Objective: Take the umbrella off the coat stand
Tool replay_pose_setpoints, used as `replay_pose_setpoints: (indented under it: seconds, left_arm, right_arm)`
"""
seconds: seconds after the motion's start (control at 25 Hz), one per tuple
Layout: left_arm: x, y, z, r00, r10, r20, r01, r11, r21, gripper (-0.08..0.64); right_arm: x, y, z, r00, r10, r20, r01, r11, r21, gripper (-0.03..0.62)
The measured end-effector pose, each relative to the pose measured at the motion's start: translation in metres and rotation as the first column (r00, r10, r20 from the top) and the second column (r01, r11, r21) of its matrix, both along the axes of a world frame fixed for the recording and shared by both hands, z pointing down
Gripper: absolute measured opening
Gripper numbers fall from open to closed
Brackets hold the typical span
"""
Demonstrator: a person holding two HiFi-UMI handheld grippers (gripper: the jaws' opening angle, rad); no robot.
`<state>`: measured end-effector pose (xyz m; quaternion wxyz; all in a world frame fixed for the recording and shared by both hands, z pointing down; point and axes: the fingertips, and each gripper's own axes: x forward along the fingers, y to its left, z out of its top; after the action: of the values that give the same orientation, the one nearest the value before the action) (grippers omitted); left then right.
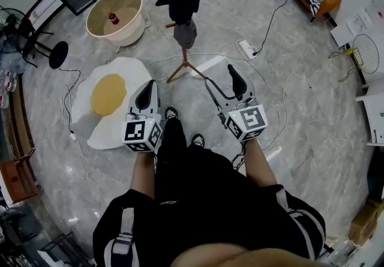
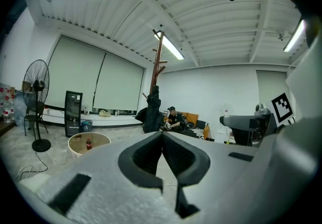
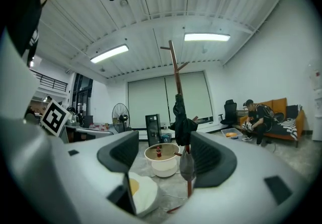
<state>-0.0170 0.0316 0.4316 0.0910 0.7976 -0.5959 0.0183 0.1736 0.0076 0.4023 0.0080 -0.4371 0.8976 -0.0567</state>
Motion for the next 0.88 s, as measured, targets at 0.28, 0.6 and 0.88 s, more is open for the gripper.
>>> replay_pose_setpoints:
  seconds: [0.28, 0.6, 0.88]
  left_arm:
    - [-0.012, -0.046, 0.007, 1.000, 0.012, -0.017, -0.012, 1.000, 0.010, 0.003]
    - [-0.055, -0.127, 0.002, 0.999, 0.040, -0.037, -0.039, 0.999, 0.029, 0.004]
    - [-0.087, -0.195, 0.003, 0.991, 0.117, -0.065, -0.116, 0.993, 0.017, 0.004]
  right_arm:
    - [-0.031, -0.038, 0.011, 0.995, -0.033, -0.092, 0.034, 0.999, 0.010, 0.331]
    - [-0.081, -0.112, 0.002, 0.997, -0.065, -0.030, 0.064, 0.998, -0.027, 0.319]
    - [-0.110, -0.167, -0.005, 0.997, 0.017, -0.082, -0.021, 0.999, -0.046, 0.336]
